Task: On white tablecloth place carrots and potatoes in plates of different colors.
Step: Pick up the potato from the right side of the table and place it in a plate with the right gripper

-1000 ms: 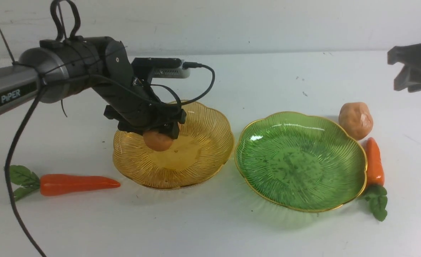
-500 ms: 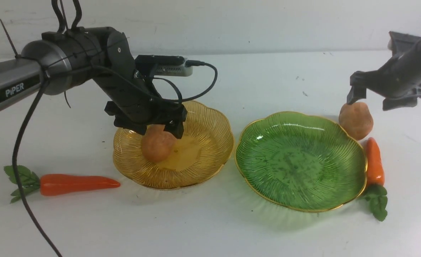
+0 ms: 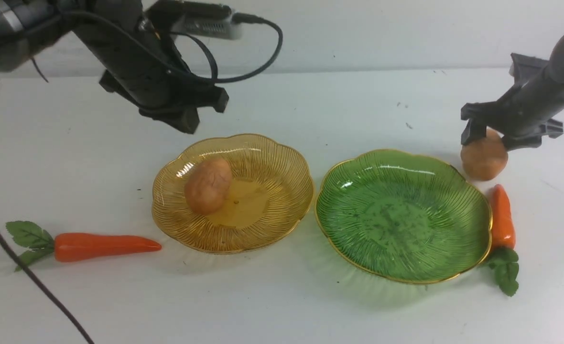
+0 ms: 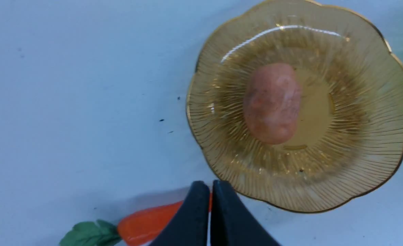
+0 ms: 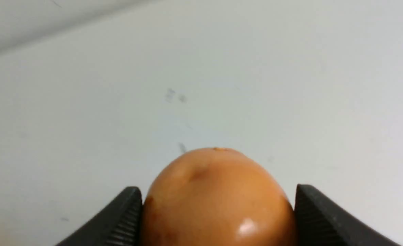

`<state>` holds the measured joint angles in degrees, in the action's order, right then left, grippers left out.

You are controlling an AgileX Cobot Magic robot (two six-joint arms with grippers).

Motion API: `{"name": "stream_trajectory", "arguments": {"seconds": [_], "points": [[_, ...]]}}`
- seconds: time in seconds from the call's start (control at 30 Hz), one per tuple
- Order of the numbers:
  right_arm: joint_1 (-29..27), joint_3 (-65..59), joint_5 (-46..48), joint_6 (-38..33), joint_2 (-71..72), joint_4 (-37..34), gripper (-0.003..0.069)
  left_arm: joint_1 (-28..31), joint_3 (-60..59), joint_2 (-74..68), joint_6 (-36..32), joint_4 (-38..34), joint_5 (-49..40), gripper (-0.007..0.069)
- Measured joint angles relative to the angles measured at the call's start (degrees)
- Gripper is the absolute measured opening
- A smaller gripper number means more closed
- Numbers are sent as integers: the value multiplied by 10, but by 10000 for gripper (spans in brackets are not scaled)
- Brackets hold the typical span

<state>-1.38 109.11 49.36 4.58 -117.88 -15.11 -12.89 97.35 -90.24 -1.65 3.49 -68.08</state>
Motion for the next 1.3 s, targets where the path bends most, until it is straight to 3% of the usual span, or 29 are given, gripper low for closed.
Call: {"name": "stream_trajectory", "arguments": {"seconds": [0.1,0.27,0.47,0.57,0.67,0.8,0.97,1.13,1.3], "points": [[51,7,3,-50,50,-56,508,60,-63,52,16,-2,10,0],[187,9,22,-92,17,-110,508,154,-166,54,9,-74,58,0],[287,14,-13,-99,-85,-121,508,163,-225,14,-54,-106,106,0],[309,35,-15,-104,-129,-120,509,163,-227,-18,-81,-118,106,0],[314,39,-7,-105,-144,-122,566,163,-227,-50,-110,-131,106,29],[314,56,11,-105,-141,-120,676,163,-227,-69,-160,-156,107,174],[313,124,109,-105,-141,-92,691,153,-227,-73,-240,-165,107,386],[304,228,210,-97,-139,-39,649,127,-227,-87,-324,-165,107,533],[292,253,222,-75,-103,-4,553,105,-227,-125,-375,-137,115,586]]}}
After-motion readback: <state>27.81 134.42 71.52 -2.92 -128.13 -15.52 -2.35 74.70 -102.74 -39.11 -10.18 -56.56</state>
